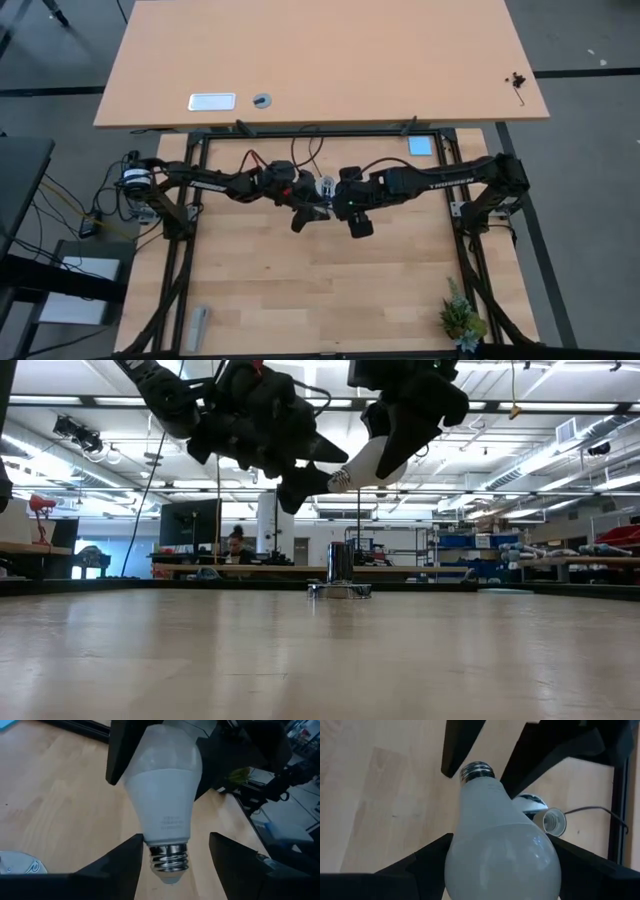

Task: Screw lightbulb
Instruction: Insert the lightbulb into the lamp

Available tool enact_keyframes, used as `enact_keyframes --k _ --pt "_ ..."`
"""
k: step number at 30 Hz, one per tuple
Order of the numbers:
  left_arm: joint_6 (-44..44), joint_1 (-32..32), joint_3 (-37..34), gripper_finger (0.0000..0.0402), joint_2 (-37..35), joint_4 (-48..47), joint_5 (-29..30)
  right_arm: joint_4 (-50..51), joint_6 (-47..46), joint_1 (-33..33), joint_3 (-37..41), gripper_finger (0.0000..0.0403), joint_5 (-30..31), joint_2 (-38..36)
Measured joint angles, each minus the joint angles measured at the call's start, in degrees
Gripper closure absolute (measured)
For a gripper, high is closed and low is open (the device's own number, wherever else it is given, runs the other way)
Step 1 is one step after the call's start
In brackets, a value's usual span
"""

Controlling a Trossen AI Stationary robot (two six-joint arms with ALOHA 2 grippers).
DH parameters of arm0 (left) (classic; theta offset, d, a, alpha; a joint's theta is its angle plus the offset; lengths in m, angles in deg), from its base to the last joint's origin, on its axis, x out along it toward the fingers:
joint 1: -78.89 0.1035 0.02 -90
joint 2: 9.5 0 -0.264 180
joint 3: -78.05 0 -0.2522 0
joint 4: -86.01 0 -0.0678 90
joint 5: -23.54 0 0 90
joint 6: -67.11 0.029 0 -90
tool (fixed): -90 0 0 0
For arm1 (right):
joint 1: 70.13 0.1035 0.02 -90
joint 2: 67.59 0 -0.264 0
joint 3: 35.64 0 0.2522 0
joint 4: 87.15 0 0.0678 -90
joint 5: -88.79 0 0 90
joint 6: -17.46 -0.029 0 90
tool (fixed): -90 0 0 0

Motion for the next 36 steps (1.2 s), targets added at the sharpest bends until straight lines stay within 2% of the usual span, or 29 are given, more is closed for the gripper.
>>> enact_keyframes --k 17,25,36 --pt "5.66 -1.13 0.02 0.0176 0.02 -3.79 0.33 -1.21 1.85 -0.04 0.0 0.0104 -0.2 0.0" --pt "4.17 -1.16 0.02 0.0198 0.02 -3.85 0.7 -1.21 1.92 -0.04 0.0 0.0101 -0.33 0.0" --pt "2.25 -1.13 0.02 0.02 0.02 -3.72 0.74 -1.59 2.56 -0.04 0.0 0.0102 -1.86 0.0"
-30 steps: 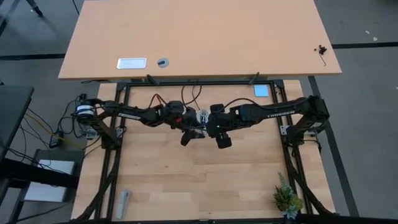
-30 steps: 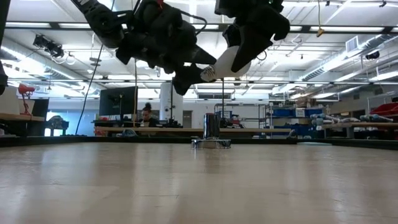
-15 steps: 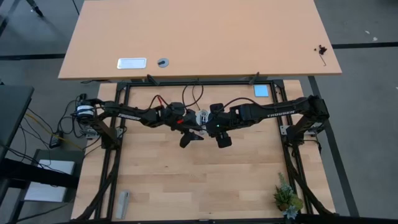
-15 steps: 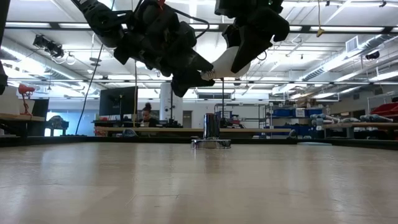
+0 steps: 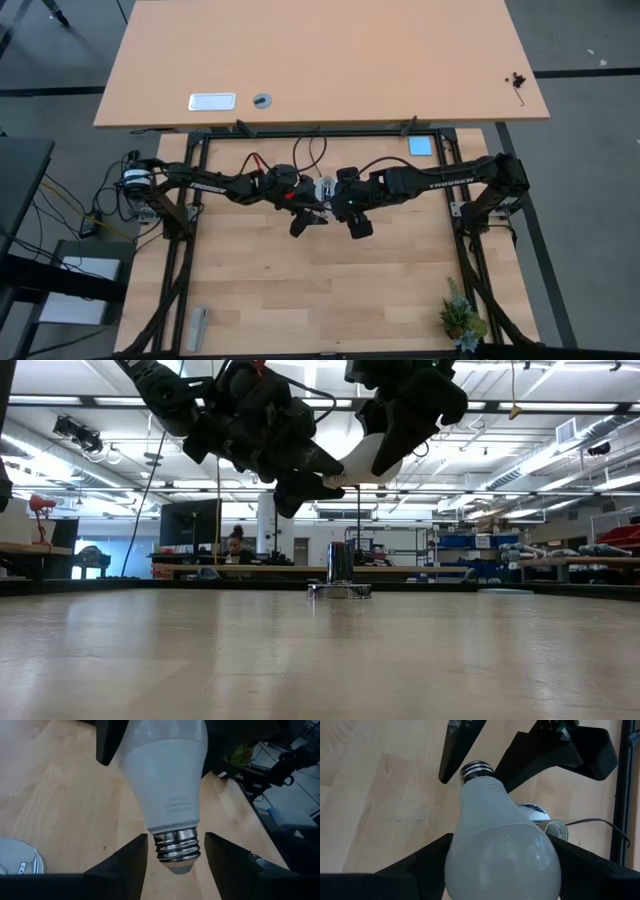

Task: Screw lightbulb
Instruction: Insert the lightbulb into the lamp

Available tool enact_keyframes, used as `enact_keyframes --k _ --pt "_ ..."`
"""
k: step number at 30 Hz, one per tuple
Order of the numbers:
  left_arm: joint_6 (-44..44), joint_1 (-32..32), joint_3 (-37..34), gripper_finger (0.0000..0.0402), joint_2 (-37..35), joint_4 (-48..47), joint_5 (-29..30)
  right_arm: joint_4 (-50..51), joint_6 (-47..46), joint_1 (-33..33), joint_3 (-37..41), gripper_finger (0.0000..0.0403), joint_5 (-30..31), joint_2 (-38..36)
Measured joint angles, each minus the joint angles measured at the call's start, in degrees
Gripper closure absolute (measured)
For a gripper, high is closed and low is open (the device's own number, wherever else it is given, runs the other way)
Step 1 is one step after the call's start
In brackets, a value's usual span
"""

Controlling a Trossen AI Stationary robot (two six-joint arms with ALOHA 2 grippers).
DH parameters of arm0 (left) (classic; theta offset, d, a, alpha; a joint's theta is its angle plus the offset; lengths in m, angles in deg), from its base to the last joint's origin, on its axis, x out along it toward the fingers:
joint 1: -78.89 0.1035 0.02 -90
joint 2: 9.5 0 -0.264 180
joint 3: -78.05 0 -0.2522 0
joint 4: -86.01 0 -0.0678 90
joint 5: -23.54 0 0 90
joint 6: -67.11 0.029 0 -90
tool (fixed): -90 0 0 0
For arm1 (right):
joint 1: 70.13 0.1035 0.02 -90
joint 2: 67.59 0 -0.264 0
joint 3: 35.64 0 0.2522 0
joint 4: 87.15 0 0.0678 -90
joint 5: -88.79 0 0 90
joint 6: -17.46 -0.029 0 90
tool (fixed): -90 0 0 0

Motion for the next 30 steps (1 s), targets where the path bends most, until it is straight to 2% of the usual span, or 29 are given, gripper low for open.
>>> enact_keyframes --k 5,13,21,30 --pt "0.64 0.0 0.0 0.0219 0.0 0.14 0.65 -0.01 0.02 0.0 0.0 0.0102 -0.16 0.0" --pt "0.77 0.0 0.0 0.0306 0.0 0.28 1.74 0.02 0.19 0.02 0.0 0.0093 -0.16 0.0" --pt "2.28 0.11 0.0 0.0306 0.0 0.55 3.87 1.2 -0.54 1.4 -0.5 0.0087 4.54 -0.79" --pt "4.85 0.14 0.0 0.0306 0.0 5.9 6.35 7.35 -2.99 2.51 -7.32 0.0084 10.86 -1.29"
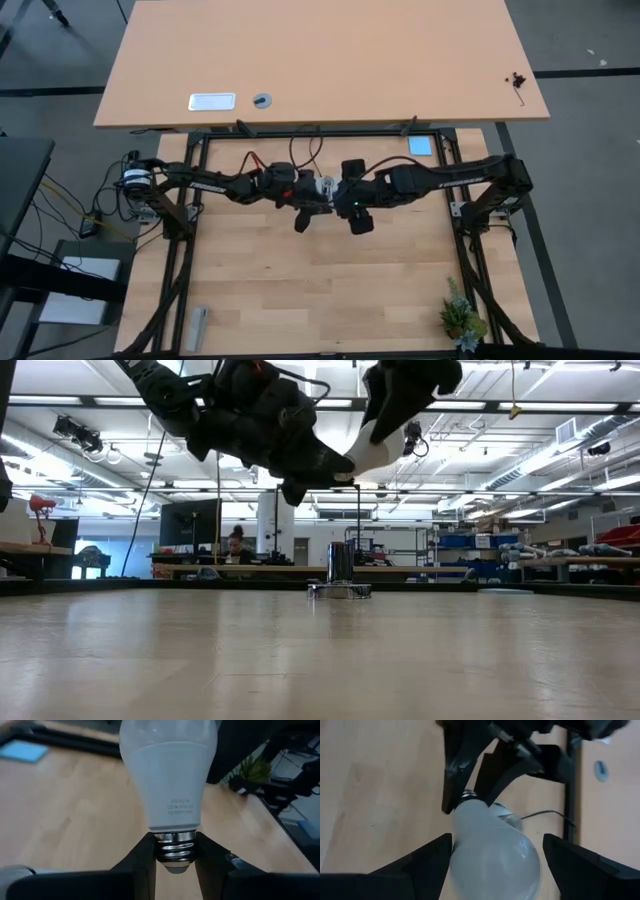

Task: Screw lightbulb
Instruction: Insert the lightbulb into the lamp

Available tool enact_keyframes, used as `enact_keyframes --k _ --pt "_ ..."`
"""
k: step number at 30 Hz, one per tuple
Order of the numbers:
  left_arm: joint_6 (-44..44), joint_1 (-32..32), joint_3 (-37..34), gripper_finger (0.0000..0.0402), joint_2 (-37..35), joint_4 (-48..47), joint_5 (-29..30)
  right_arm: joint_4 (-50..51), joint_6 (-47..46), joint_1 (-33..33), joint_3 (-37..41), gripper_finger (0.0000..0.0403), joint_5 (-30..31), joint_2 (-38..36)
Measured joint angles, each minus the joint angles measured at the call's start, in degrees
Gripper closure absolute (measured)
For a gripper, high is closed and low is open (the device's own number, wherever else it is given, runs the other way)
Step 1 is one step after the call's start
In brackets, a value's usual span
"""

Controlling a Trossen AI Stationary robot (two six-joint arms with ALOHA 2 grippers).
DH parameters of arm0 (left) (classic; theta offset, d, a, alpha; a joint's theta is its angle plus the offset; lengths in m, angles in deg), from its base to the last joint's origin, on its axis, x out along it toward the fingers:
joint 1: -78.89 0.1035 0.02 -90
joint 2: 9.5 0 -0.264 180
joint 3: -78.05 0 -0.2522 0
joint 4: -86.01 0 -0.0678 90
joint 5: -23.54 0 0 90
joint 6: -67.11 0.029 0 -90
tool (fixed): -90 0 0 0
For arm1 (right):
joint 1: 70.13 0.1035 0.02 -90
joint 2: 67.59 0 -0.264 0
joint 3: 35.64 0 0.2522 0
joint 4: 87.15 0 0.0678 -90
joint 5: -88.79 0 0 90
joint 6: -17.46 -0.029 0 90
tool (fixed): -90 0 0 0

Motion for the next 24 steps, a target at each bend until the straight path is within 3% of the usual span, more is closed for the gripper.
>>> enact_keyframes --k 7,15,24 --pt "0.28 0.87 0.0 0.0306 -0.02 3.74 1.07 1.81 -0.69 -0.15 -1.21 0.0084 3.89 -3.57" --pt "1.61 1.85 -0.02 0.0306 0.0 5.53 0.55 0.56 -2.91 -1.72 -0.81 0.0084 5.65 -12.41" --pt "1.87 2.3 -0.02 0.0306 0.0 12.21 0.63 -9.69 -4.11 -4.33 10.51 0.0084 3.58 -23.41"
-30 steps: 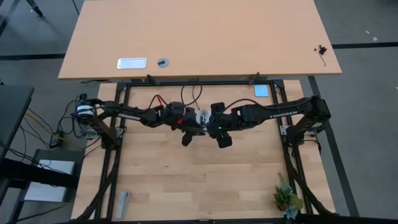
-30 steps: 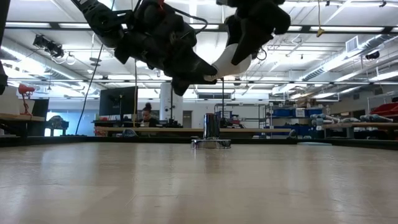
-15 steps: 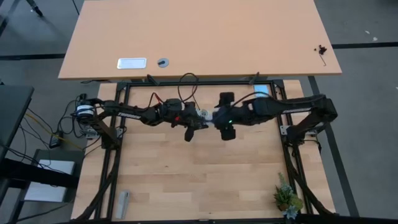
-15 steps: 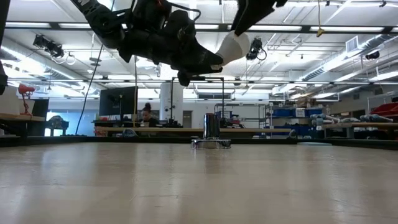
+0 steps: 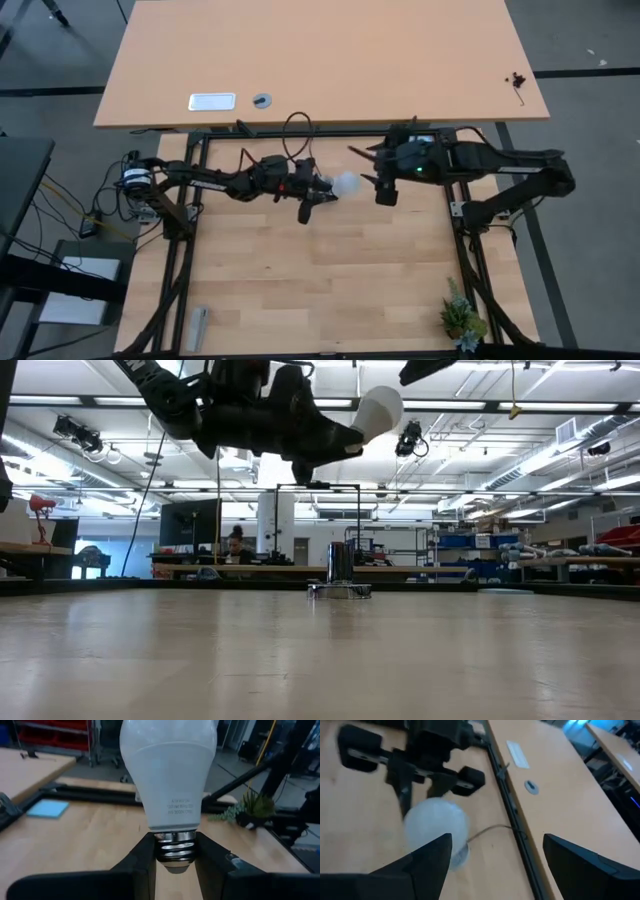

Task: Screw lightbulb
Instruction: Insert the lightbulb into the lamp

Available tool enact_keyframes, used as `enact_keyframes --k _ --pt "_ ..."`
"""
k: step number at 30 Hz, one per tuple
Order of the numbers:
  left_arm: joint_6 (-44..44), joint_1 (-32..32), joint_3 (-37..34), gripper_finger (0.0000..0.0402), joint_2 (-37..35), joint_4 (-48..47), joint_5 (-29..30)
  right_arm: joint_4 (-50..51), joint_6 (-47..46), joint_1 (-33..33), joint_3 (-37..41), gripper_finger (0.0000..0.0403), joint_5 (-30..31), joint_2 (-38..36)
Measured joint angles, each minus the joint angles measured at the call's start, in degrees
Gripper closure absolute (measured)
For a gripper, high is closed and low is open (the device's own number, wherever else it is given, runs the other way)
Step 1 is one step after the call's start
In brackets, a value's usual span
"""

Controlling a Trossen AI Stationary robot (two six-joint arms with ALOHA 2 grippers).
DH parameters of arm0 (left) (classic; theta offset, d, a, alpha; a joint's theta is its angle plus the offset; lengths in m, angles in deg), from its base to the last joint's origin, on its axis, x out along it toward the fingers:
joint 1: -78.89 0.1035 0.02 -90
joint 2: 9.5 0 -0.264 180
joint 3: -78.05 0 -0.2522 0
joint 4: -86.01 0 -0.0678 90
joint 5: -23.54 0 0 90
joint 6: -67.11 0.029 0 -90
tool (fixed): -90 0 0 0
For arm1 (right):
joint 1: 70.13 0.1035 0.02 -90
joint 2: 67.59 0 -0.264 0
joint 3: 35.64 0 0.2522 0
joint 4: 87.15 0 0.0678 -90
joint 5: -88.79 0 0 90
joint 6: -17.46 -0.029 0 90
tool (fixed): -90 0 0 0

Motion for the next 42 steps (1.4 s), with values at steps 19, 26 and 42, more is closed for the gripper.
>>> enact_keyframes --k 19,26,42 --pt "-1.6 1.82 0.0 0.0306 0.0 15.42 -1.01 -52.77 -7.91 -0.78 34.7 0.0084 -7.48 -12.03" --pt "-0.14 1.75 0.0 0.0306 -0.02 19.66 -0.55 -70.13 -15.15 -0.78 39.74 0.0084 -11.65 -9.69" --pt "2.93 -0.19 0.0 0.0306 -0.04 20.31 -0.63 -90.9 -16.7 -1.68 39.4 0.0084 -16.7 1.62"
